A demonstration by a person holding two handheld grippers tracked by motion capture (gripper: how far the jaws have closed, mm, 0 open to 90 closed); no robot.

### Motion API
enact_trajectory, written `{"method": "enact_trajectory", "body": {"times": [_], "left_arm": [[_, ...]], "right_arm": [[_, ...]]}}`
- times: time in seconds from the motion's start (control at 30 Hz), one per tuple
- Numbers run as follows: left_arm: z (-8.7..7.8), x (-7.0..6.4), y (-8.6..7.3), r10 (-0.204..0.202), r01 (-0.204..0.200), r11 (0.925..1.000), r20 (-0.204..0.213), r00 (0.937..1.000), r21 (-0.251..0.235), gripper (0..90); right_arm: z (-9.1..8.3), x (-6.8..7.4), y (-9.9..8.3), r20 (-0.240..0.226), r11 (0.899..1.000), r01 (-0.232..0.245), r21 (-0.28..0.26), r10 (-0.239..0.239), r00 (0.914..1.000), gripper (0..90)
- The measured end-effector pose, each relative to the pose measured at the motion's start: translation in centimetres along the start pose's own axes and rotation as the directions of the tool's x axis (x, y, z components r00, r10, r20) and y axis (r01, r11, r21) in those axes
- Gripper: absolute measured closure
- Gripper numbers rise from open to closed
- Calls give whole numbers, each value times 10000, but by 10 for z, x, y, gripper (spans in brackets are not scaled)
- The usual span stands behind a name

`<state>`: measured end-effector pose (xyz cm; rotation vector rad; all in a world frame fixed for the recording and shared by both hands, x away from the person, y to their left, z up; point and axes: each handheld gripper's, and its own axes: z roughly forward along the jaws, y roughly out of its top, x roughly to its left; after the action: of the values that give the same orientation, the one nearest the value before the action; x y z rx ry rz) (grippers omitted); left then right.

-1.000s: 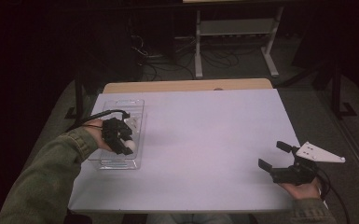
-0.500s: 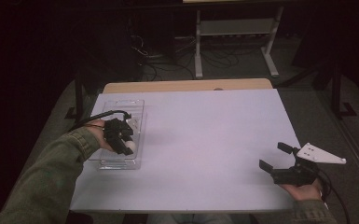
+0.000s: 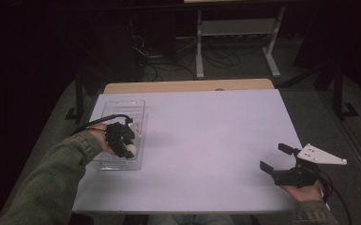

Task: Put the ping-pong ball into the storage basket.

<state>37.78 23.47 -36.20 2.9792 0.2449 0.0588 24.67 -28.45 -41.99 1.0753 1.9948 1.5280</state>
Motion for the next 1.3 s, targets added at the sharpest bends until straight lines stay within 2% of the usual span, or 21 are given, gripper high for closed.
{"method": "enact_trajectory", "body": {"times": [0.77,0.97,1.0,1.1,1.13,1.3], "left_arm": [[12,4,-1,-232,231,9996,39,9997,159,497],[13,6,-1,-386,383,9991,137,9992,193,435],[13,6,-1,-448,447,9988,66,9990,189,395],[13,6,-1,-458,457,9988,23,9989,181,363],[11,7,-2,-592,595,9981,-185,9981,163,300],[9,8,-2,-740,744,9972,-371,9966,83,213]], "right_arm": [[0,0,0,16,10000,60,42,-60,10000,0],[-1,-1,1,57,10000,36,-5,-36,10000,0],[-1,-1,1,42,10000,47,17,-47,10000,0],[-1,-1,1,35,10000,60,18,-60,10000,0],[-1,-1,1,51,10000,68,25,-69,10000,0],[-1,-1,1,50,10000,60,33,-60,10000,0]]}}
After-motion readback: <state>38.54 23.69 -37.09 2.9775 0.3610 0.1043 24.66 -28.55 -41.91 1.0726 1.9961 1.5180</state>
